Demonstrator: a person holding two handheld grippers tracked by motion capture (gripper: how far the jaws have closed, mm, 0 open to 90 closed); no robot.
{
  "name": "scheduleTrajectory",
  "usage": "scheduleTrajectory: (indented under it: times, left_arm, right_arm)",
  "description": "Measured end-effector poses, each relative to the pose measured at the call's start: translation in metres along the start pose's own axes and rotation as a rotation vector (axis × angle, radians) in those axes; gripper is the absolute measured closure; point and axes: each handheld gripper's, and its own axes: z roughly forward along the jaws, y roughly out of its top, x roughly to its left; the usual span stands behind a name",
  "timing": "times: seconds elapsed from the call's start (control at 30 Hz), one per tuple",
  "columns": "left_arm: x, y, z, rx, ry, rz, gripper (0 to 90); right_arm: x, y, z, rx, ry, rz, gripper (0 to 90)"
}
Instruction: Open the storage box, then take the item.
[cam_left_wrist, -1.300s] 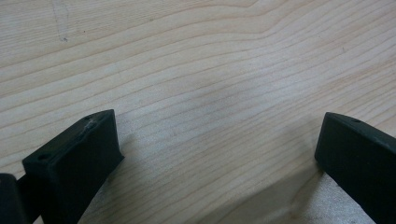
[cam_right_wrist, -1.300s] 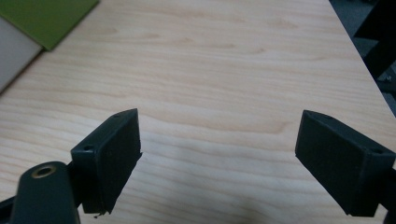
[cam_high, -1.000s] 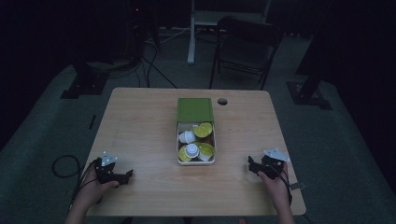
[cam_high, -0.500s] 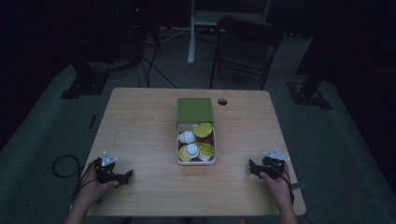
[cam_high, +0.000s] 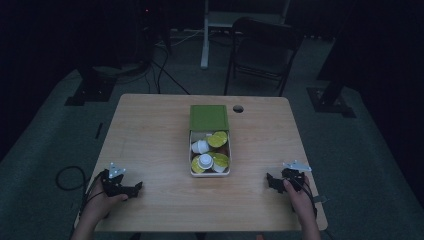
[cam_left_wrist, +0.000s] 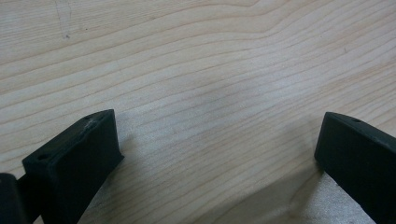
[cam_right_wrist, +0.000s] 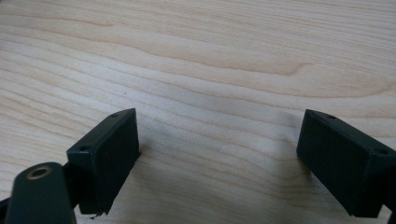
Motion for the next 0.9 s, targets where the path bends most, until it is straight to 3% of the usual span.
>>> scheduleTrajectory:
  times: [0.13, 0.37, 0.53, 0.9]
  left_arm:
    - [0.0, 0.0, 0.0, 0.0, -0.004, 0.005, 0.4]
    - [-0.002, 0.002, 0.0, 0.014, -0.042, 0.047, 0.5]
    - [-0.003, 0.004, -0.002, 0.009, -0.059, 0.041, 1.6]
    - [-0.016, 0.03, -0.014, -0.035, -0.095, 0.094, 1.6]
  right_arm:
    - [0.0, 0.0, 0.0, 0.0, 0.0, 0.0, 12.4]
    - [0.0, 0.0, 0.0, 0.001, 0.0, 0.0, 12.3]
    - [0.0, 0.0, 0.0, 0.001, 0.0, -0.001, 12.3]
    - [0.0, 0.0, 0.0, 0.001, 0.0, 0.0, 12.3]
